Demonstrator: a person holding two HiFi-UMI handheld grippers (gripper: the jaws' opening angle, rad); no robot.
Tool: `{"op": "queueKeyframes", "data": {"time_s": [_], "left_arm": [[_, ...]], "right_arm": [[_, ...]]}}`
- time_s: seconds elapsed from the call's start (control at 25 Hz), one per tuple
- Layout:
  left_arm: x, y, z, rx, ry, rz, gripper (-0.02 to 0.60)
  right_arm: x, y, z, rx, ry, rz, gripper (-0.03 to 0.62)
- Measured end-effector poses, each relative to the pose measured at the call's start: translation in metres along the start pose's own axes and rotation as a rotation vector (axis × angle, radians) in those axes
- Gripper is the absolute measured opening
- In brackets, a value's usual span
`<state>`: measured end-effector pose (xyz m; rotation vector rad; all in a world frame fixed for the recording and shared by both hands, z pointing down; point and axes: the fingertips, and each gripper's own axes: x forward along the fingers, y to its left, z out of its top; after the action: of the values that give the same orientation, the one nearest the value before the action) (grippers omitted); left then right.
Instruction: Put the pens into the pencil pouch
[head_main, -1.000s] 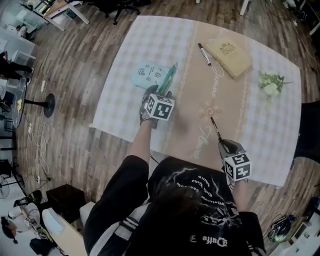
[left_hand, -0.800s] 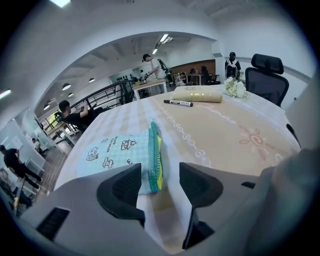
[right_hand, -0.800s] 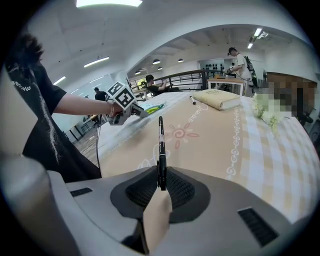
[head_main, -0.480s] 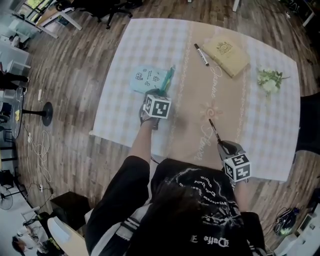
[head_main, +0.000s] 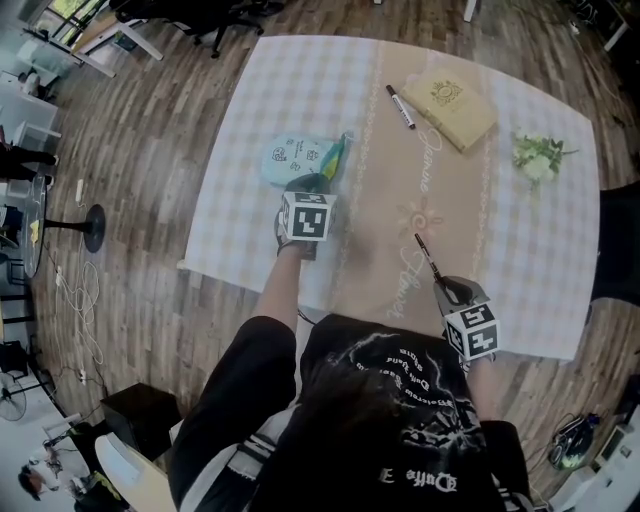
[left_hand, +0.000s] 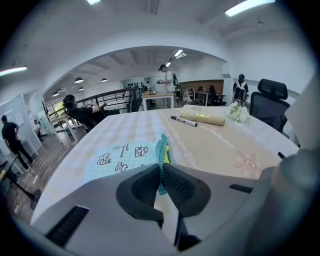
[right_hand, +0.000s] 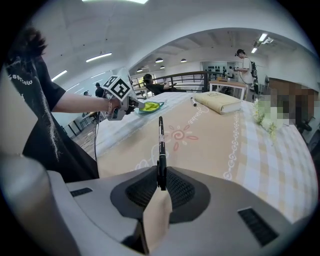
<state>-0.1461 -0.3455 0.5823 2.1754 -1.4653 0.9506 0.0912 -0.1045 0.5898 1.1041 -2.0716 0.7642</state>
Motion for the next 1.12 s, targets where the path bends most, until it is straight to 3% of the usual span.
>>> {"op": "queueKeyframes", "data": {"time_s": [0.28,0.52,0.68,0.96,1.12], "left_arm": [[-0.034,-0.007,0.018,-0.17,-0.117,-0.061,0.037],[-0.063,-0.022,0.026,-0.162,-0.191,-0.101,0.037],[-0.082,-0.031,0.032,-0.191,-0.243,-0.118,0.037],[-0.121,-0.041,0.047,-0.264,-0.335,-0.18,0.037],[-0.139,-0.053,0.052,-0.223,-0.357,-0.207,0.037]], "right_arm": [[-0.012,-0.006,0.018,-0.062,-0.035,-0.045,0.067],[-0.026,-0.003,0.057,-0.079,-0.132,-0.046,0.067],[-0.028,-0.002,0.072,-0.221,-0.091,-0.086,0.067],[-0.032,0.0,0.087,-0.292,-0.097,-0.109,0.067],[-0.035,0.003,0.095,-0.343,-0.095,-0.119,0.067]]}}
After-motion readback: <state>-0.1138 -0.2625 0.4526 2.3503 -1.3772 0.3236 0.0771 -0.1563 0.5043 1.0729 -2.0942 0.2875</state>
